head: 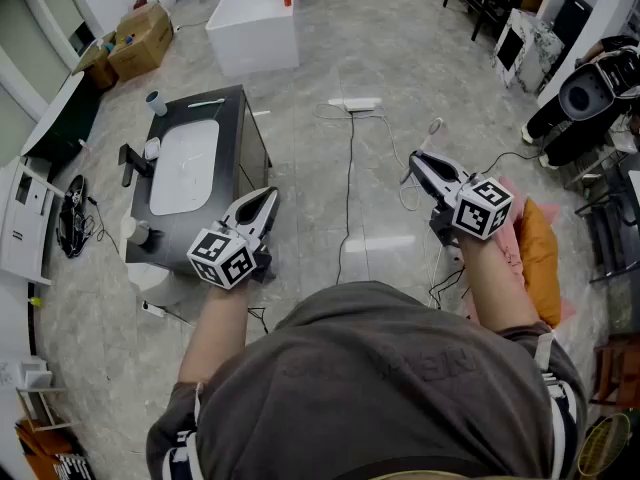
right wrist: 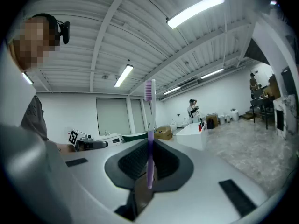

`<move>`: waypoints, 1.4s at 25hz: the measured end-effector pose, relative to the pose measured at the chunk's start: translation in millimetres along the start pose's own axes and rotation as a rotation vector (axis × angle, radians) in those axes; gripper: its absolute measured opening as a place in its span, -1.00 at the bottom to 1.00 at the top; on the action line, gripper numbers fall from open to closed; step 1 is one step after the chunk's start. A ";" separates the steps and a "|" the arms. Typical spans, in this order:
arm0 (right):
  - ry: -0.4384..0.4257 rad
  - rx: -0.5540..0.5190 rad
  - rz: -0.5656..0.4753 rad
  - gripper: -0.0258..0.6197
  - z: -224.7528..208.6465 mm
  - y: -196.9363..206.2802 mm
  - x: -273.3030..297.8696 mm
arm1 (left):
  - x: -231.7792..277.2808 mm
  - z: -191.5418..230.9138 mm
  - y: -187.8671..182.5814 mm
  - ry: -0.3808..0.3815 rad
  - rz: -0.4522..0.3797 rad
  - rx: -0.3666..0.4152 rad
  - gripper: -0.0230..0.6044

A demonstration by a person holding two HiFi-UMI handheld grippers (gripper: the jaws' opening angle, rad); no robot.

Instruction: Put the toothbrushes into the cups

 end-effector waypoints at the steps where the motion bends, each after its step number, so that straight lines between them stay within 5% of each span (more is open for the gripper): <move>1: 0.000 0.000 0.000 -0.86 -1.2 -0.7 -0.3 | 1.4 -0.7 -0.4 0.000 0.000 0.001 -0.91; 19: -0.059 0.028 -0.001 -0.85 -28.9 -13.7 -4.1 | 33.4 -19.3 5.3 -0.021 0.003 0.020 -0.91; 29: -0.118 0.024 0.008 -0.85 -81.8 -26.1 -24.9 | 80.1 -59.3 27.3 -0.045 0.011 0.033 -0.91; 35: -0.106 0.052 0.014 -0.85 -103.9 -3.7 15.1 | 101.1 -14.6 31.1 -0.029 0.036 0.031 -0.91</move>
Point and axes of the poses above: the fingertips, and each gripper's own axes: x forward along the fingers, z to its left, y out of its underside, the point moved 3 cm from there along -x, backward along the fingers, and after that the axes turned 15 degrees about -z, right-handed, at the moved point
